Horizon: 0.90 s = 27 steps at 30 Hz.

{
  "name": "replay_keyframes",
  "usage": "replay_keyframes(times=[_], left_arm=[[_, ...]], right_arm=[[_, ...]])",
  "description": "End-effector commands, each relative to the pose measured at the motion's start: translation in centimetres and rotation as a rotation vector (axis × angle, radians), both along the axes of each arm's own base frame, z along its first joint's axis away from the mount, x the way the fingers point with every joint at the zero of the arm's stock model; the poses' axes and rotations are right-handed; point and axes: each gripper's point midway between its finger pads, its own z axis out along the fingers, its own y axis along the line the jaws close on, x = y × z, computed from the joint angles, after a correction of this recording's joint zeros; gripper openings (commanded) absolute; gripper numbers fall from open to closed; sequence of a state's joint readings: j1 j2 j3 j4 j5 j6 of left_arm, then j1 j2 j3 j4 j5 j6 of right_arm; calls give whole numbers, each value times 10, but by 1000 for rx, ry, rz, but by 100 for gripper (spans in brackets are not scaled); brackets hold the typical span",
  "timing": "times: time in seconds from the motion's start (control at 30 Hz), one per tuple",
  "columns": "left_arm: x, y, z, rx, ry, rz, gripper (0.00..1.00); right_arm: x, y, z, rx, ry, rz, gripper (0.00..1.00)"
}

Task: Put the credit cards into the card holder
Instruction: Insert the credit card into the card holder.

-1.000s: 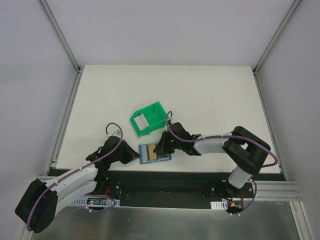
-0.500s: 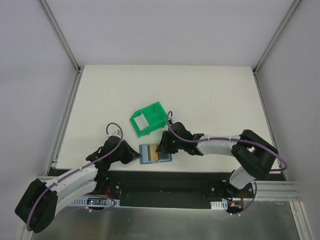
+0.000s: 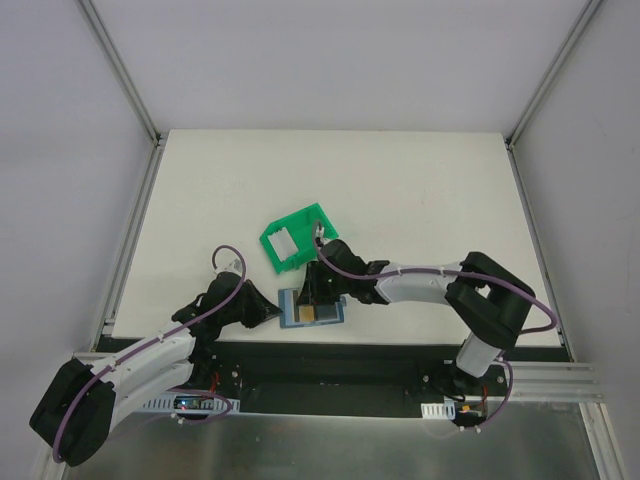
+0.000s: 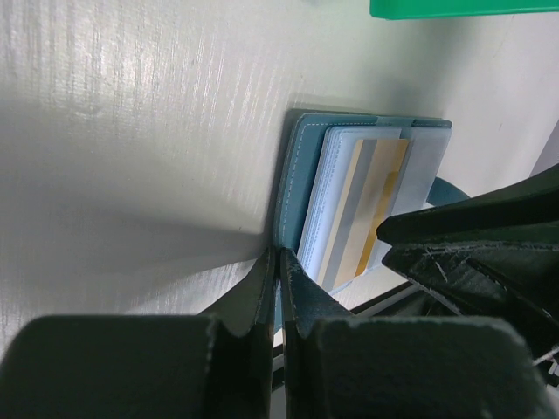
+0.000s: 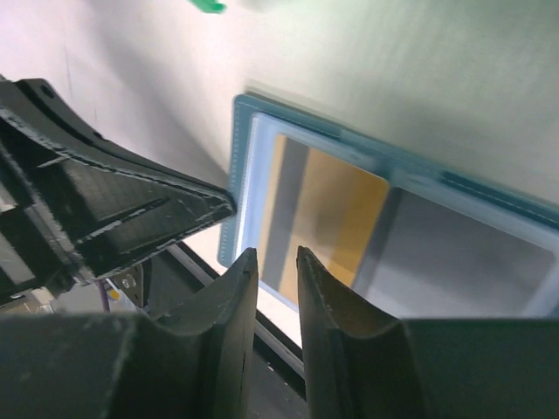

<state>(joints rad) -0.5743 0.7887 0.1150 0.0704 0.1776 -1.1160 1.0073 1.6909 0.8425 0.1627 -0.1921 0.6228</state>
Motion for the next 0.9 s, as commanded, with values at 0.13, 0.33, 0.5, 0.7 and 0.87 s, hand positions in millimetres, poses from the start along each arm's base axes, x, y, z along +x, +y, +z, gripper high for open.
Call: replay_keyframes(times=[0.13, 0.33, 0.5, 0.7, 0.87], left_arm=[[0, 1, 0, 0, -10, -3, 0], [1, 1, 0, 2, -12, -3, 0], [1, 1, 0, 5, -10, -4, 0], [1, 1, 0, 3, -12, -4, 0], [1, 1, 0, 4, -9, -3, 0]], right_arm=[[5, -2, 15, -50, -78, 23, 29], [9, -26, 6, -125, -102, -26, 36], [4, -18, -2, -123, -59, -2, 37], [0, -3, -4, -91, -26, 37, 38], [0, 5, 1, -62, -34, 58, 37]])
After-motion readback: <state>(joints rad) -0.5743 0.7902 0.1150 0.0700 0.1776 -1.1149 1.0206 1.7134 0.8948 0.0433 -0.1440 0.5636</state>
